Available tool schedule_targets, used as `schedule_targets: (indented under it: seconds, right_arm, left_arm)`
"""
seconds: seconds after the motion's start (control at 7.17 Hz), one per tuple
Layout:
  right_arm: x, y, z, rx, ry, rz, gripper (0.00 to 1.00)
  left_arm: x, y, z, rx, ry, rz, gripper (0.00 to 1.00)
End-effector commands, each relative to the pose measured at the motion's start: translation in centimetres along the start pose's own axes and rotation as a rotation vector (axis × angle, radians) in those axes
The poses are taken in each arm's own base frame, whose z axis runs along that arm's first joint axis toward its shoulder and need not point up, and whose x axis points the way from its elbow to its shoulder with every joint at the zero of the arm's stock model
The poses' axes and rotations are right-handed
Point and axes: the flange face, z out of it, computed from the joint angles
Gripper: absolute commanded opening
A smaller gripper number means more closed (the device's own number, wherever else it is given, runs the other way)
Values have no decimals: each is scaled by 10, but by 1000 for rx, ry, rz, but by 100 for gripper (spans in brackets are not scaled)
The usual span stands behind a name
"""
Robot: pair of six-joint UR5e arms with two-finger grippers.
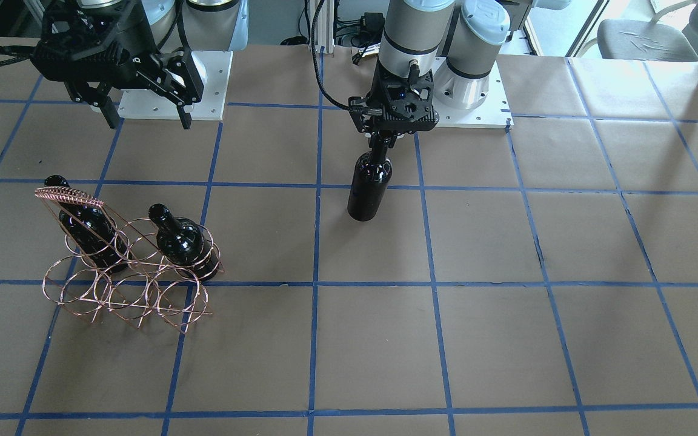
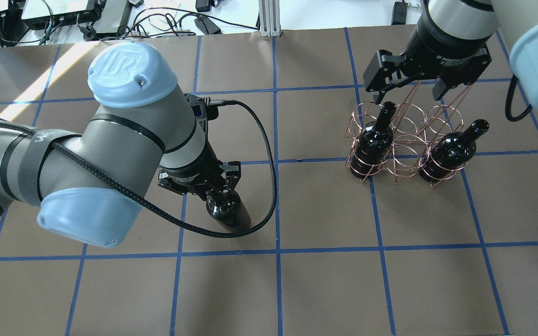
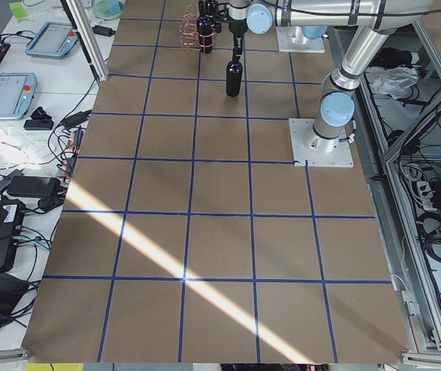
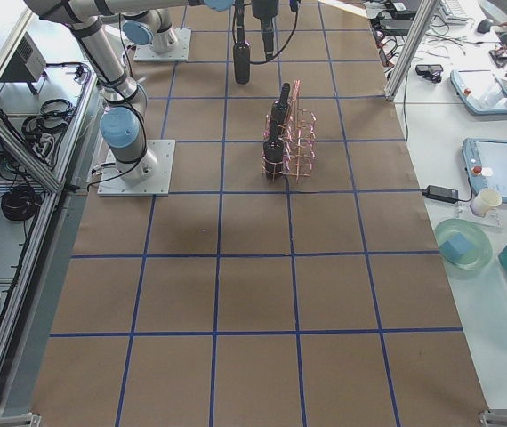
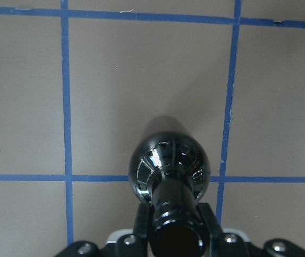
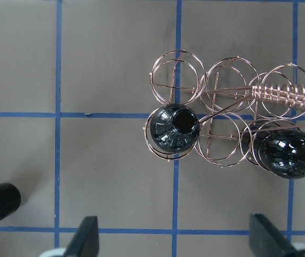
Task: Place wine into wine basket
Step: 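Swing the bottle upright with the left gripper and stand it on the table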
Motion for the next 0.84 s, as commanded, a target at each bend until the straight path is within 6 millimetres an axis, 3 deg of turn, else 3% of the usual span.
schedule_targets:
  seconds: [0.0, 0.7]
  right_arm:
    - [0, 0, -1, 5, -4, 2, 100]
    - [-1, 0, -1, 5, 0, 2, 100]
  left_arm:
    - [-5, -5, 1, 8, -33, 2, 0]
    - [-4, -8, 4, 16, -29, -3, 0]
